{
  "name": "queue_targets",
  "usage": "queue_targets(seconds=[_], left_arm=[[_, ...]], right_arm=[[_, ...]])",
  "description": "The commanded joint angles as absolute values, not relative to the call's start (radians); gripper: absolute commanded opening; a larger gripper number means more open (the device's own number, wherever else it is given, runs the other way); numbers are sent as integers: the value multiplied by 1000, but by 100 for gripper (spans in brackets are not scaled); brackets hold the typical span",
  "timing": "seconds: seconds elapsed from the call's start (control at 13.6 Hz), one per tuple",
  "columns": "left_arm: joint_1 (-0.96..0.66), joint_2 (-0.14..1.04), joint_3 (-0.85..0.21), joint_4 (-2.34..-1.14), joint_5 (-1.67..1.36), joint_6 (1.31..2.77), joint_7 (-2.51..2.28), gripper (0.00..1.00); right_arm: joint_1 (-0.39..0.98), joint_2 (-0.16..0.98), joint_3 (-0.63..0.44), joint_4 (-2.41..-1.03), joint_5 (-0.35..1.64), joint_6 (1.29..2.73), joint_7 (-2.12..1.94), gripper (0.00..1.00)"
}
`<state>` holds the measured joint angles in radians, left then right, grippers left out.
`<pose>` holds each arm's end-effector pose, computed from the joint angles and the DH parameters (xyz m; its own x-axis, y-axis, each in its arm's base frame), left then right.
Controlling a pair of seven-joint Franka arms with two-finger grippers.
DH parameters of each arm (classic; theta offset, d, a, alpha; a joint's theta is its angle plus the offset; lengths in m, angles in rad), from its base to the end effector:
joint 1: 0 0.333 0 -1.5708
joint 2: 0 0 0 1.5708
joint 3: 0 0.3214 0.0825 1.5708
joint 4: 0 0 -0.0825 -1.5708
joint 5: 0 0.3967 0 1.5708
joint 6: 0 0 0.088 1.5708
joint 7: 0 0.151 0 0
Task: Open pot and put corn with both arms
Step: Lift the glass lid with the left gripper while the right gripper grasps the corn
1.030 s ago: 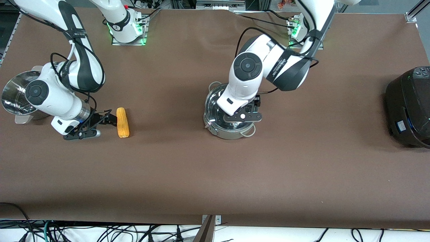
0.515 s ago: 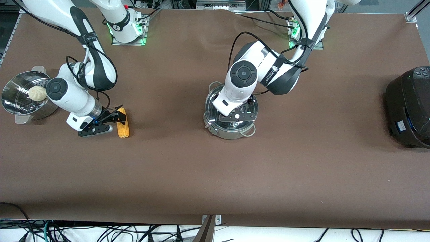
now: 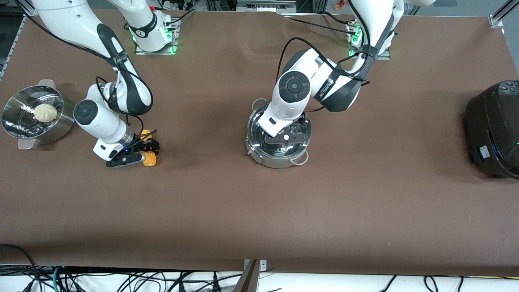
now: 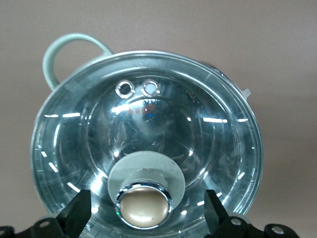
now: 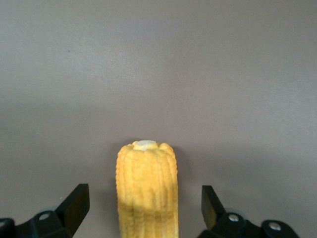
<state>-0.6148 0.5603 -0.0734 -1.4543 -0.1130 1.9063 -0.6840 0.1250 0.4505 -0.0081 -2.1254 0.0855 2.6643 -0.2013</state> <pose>0.5416 -0.4530 0.3080 0.9837 0.0437 -0.1742 0.0513 -0.9979 0.0393 0.5935 0.0688 0.1531 0.9662 0.2403 0.0935 0.2435 -0.9696 -0.0241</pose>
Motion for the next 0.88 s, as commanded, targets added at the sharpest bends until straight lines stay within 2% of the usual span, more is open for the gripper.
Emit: queue_targets(seconds=[0.0,0.29,0.37,0.66,0.74,0.81], left_arm=[[-618,522,-74,-1523,-127,1965,-676,100],[-618,523,-74,-1529,-123,1976,-673,92],[-618,523,-74,-1529,-123,1980,-673,86],[-618,520,-74,-1531,-121,1979,-669,33],[-618,519,-74,-1531,-121,1976,-667,21],[-617,512,-74,-1531,-121,1973,-667,13]], right_arm=[[118,471,2,-2131,104,2710,-238,100],[117,472,2,-2132,104,2711,-239,100],[115,471,2,-2132,106,2711,-247,100],[109,465,0,-2161,106,2711,-267,100],[106,463,0,-2166,106,2711,-267,100],[106,463,0,-2167,106,2711,-267,100]])
